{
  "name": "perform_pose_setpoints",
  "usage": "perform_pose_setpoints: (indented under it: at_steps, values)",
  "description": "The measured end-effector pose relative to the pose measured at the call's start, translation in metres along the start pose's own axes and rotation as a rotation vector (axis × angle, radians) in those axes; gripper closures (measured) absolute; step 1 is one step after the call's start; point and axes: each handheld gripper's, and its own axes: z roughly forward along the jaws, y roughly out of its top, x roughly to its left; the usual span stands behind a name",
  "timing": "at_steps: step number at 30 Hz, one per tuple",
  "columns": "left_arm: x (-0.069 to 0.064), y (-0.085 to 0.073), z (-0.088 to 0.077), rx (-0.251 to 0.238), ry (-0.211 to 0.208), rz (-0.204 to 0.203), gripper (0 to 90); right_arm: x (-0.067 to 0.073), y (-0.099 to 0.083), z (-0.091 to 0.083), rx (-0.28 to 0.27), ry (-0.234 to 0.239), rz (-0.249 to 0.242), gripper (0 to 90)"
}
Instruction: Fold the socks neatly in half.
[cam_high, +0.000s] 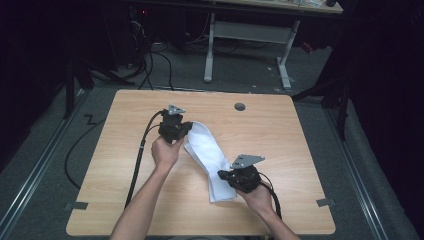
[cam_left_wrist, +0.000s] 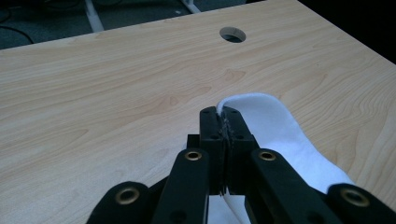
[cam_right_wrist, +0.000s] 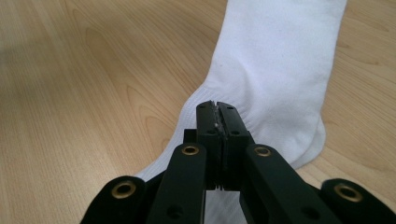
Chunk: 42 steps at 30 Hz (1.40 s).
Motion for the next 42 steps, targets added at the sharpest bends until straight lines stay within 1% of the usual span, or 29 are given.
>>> perform_pose_setpoints:
  at_steps: [3,8,10,14,17,18,20,22,24,26,28,30,32,34,35,39,42]
  values:
    - [0.001,-0.002,0.005,0.020,0.005,0.003,88.6,0.001,-0.001,0.005,0.009,0.005,0.001,89.0]
    - [-0.002,-0.006,0.013,0.043,0.010,0.023,88.6,-0.001,-0.006,0.016,0.033,0.003,0.025,88.7]
    - [-0.002,-0.008,0.016,0.052,0.013,0.023,88.6,0.000,-0.008,0.019,0.043,-0.012,0.020,88.5]
    - [-0.002,-0.012,0.021,0.059,0.011,0.019,88.5,0.002,-0.010,0.025,0.060,-0.024,0.003,87.7]
    - [-0.002,-0.015,0.023,0.067,0.006,0.023,88.5,0.001,-0.013,0.030,0.079,-0.029,-0.002,84.4]
    - [-0.002,-0.016,0.024,0.071,0.006,0.023,88.5,0.001,-0.014,0.031,0.085,-0.028,0.011,82.0]
    - [-0.001,-0.019,0.026,0.075,0.004,0.020,88.5,-0.001,-0.016,0.033,0.085,-0.024,0.019,76.3]
    - [0.000,-0.021,0.026,0.077,0.003,0.018,88.5,-0.001,-0.016,0.030,0.070,-0.030,0.032,73.7]
    - [0.000,-0.021,0.027,0.082,0.005,0.023,88.5,-0.005,-0.015,0.026,0.038,-0.044,0.052,72.7]
    - [0.000,-0.021,0.027,0.079,0.004,0.023,88.5,-0.010,-0.013,0.023,0.022,-0.065,0.075,72.6]
    - [-0.001,-0.021,0.026,0.075,0.000,0.024,88.5,-0.016,-0.011,0.020,0.015,-0.100,0.098,72.9]
    - [-0.001,-0.021,0.027,0.079,-0.001,0.027,88.5,-0.023,-0.009,0.022,0.019,-0.145,0.115,73.2]
    - [-0.002,-0.022,0.027,0.079,-0.002,0.029,88.5,-0.029,-0.008,0.024,0.019,-0.173,0.144,73.2]
    - [-0.002,-0.022,0.027,0.080,-0.004,0.033,88.5,-0.035,-0.009,0.030,0.036,-0.196,0.178,73.2]
    - [-0.002,-0.022,0.027,0.079,-0.005,0.033,88.5,-0.037,-0.009,0.033,0.041,-0.205,0.185,73.2]
    - [-0.002,-0.021,0.026,0.074,-0.006,0.035,88.5,-0.041,-0.009,0.041,0.058,-0.209,0.191,72.4]
    - [-0.001,-0.022,0.025,0.074,-0.008,0.032,88.5,-0.044,-0.009,0.049,0.091,-0.202,0.192,73.7]
